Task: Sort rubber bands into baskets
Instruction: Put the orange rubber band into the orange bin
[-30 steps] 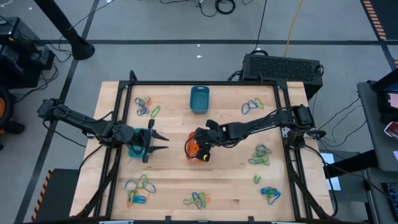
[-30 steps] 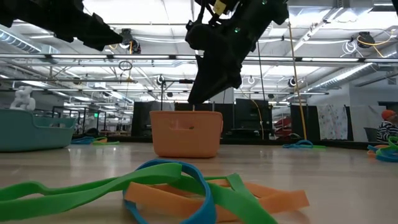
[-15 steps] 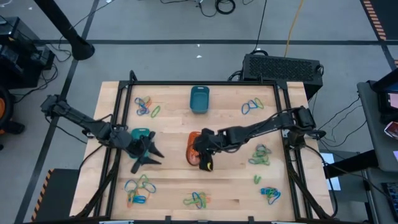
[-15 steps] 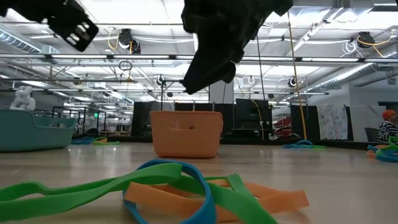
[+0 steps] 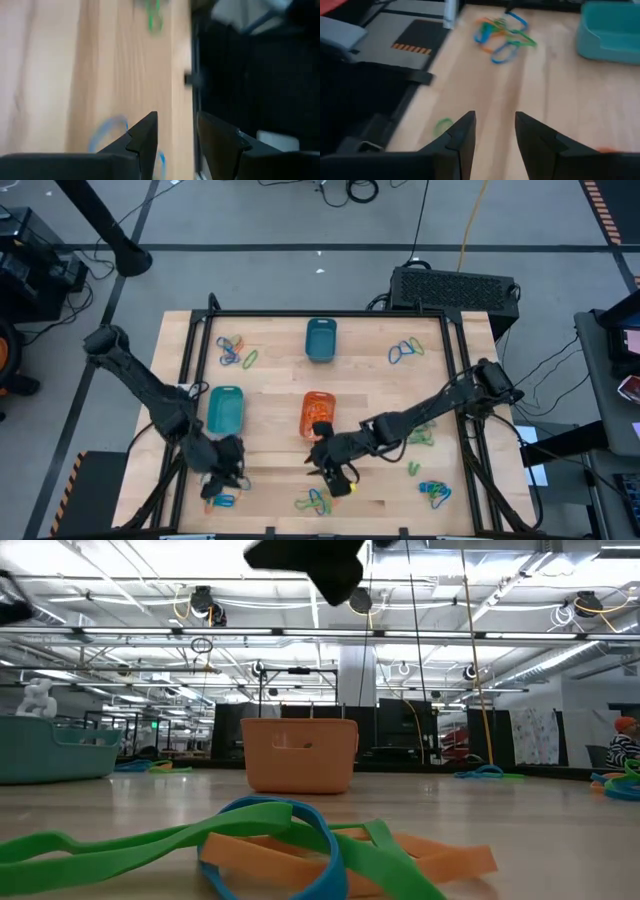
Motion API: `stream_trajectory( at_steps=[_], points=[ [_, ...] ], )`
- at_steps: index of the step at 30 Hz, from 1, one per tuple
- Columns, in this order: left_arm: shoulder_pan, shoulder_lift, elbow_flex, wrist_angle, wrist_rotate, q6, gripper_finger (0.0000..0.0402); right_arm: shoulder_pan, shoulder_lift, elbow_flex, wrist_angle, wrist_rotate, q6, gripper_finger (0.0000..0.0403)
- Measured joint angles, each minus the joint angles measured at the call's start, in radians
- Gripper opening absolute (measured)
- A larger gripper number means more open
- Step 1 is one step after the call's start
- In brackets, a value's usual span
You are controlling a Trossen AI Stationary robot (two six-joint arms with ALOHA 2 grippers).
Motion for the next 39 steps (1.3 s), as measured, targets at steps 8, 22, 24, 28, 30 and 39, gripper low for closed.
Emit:
stream_trajectory(
  at_steps=[8,22,24,28,30,39],
  points=[
    [-0.101,0.22,0.181,-0.163,-0.016,-0.138,0.0132,0.026,0.0,0.0,-0.003,0.002,0.002,0.013],
    [-0.117,0.458,0.181,-0.117,0.003,-0.272,0.0132,0.016,0.0,0.0,-0.003,0.002,-0.032,0.013],
    [-0.117,0.471,0.181,-0.122,0.002,-0.291,0.0132,0.017,0.0,0.0,-0.003,0.002,-0.032,0.013],
    [-0.117,0.487,0.181,-0.121,0.002,-0.343,0.0132,0.017,0.0,0.0,-0.003,0.002,-0.032,0.013],
    [-0.117,0.496,0.181,-0.12,0.003,-0.369,0.0132,0.017,0.0,0.0,-0.003,0.002,-0.032,0.013],
    [-0.096,0.537,0.185,-0.129,0.068,-0.423,0.0132,0.017,0.0,0.0,-0.003,0.002,-0.032,0.013]
  ],
)
